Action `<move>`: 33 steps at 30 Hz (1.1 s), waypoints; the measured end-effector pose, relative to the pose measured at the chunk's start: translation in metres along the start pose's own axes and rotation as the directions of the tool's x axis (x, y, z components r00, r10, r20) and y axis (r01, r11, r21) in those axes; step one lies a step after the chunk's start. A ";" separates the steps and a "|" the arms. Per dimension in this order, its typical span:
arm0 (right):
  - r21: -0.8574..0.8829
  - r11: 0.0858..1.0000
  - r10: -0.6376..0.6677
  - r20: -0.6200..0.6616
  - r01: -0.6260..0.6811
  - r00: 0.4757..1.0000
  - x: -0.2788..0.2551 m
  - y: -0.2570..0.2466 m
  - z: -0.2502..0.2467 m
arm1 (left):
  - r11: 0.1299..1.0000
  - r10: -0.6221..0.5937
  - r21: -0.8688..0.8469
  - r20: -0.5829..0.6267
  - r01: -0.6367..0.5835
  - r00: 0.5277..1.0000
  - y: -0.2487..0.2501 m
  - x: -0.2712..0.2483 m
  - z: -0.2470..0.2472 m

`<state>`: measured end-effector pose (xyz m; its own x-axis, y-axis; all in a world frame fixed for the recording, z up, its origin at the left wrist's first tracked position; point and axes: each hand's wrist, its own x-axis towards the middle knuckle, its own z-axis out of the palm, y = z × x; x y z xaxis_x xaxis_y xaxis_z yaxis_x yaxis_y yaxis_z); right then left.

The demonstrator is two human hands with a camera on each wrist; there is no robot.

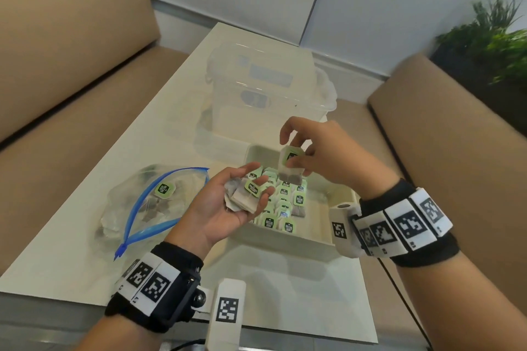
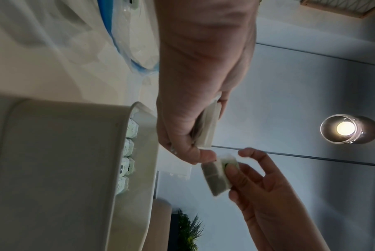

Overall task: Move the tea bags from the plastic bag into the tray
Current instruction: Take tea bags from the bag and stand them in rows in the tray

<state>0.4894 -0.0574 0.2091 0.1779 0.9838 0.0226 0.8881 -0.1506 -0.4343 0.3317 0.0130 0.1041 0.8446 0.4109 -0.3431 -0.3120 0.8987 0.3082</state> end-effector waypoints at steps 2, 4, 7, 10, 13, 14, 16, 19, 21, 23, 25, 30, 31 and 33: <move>-0.086 0.996 0.028 0.064 -0.022 0.998 0.002 0.011 -0.002 | 1.000 0.018 0.007 0.007 -0.018 1.000 0.005 0.000 -0.005; -0.170 0.983 0.099 0.182 -0.068 0.978 0.006 0.029 -0.002 | 0.999 0.034 0.000 0.047 -0.034 0.998 0.010 0.000 -0.010; -0.340 0.936 0.220 0.369 -0.090 0.903 0.010 0.054 0.005 | 0.998 0.058 -0.011 0.063 -0.057 0.996 0.015 0.002 -0.018; -0.391 0.913 0.333 0.549 -0.117 0.767 0.015 0.076 0.019 | 0.997 0.081 -0.012 0.052 -0.081 0.995 0.017 0.003 -0.023; -0.384 0.916 0.362 0.678 -0.112 0.640 0.023 0.090 0.036 | 0.995 0.102 0.001 0.047 -0.102 0.994 0.019 0.001 -0.026; -0.398 0.912 0.372 0.694 -0.102 0.617 0.026 0.093 0.040 | 0.994 0.111 0.003 0.047 -0.112 0.993 0.020 0.001 -0.027; -0.445 0.891 0.407 0.692 -0.093 0.596 0.035 0.100 0.050 | 0.992 0.128 -0.004 0.045 -0.128 0.991 0.023 0.000 -0.028; -0.487 0.858 0.484 0.654 -0.165 0.582 0.050 0.106 0.061 | 0.990 0.142 -0.014 0.048 -0.141 0.989 0.026 -0.001 -0.030; -0.534 0.827 0.521 0.611 -0.175 0.596 0.056 0.105 0.064 | 0.990 0.143 -0.022 0.049 -0.142 0.988 0.027 -0.001 -0.030; -0.588 0.797 0.537 0.586 -0.138 0.606 0.060 0.102 0.065 | 0.989 0.144 -0.033 0.051 -0.143 0.988 0.028 -0.001 -0.030; -0.643 0.761 0.558 0.578 -0.089 0.596 0.062 0.095 0.064 | 0.989 0.148 -0.038 0.050 -0.146 0.988 0.028 -0.001 -0.030; -0.718 0.695 0.589 0.530 -0.046 0.610 0.061 0.089 0.066 | 0.989 0.141 -0.041 0.044 -0.139 0.989 0.027 0.000 -0.031; -0.721 0.692 0.587 0.525 -0.044 0.617 0.061 0.090 0.067 | 0.990 0.138 -0.040 0.043 -0.137 0.989 0.027 0.001 -0.031; -0.721 0.692 0.577 0.522 -0.036 0.628 0.060 0.091 0.069 | 0.990 0.137 -0.039 0.038 -0.135 0.990 0.026 0.001 -0.031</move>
<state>0.5511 -0.0050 0.1087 0.4030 0.5813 -0.7068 0.9136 -0.2098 0.3483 0.3110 0.0411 0.0845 0.8102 0.5237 -0.2634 -0.4399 0.8402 0.3172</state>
